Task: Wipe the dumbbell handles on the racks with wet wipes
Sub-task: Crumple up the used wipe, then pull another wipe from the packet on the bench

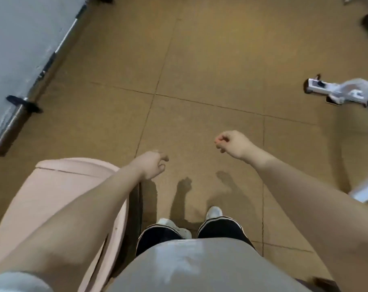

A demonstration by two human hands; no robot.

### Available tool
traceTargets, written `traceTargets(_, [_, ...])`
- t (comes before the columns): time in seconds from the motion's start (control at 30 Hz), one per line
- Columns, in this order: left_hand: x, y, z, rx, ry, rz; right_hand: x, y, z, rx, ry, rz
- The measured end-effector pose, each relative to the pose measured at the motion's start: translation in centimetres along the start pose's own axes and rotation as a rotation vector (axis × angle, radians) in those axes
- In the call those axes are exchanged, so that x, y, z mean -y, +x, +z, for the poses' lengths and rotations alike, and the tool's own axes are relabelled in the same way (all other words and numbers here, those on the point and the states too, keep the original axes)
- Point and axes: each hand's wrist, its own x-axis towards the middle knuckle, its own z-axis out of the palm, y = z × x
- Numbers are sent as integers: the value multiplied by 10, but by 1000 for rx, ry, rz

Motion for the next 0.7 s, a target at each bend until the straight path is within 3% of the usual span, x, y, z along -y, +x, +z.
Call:
traceTargets(0.3, [-194,87,-5,39,191,386,-165,-106,-63,-453,229,424])
traceTargets(0.53, [-357,133,47,89,251,634,-294,-187,-102,-580,372,560])
traceTargets(0.7, [-447,175,55,39,189,724,-361,-189,-147,-719,451,641])
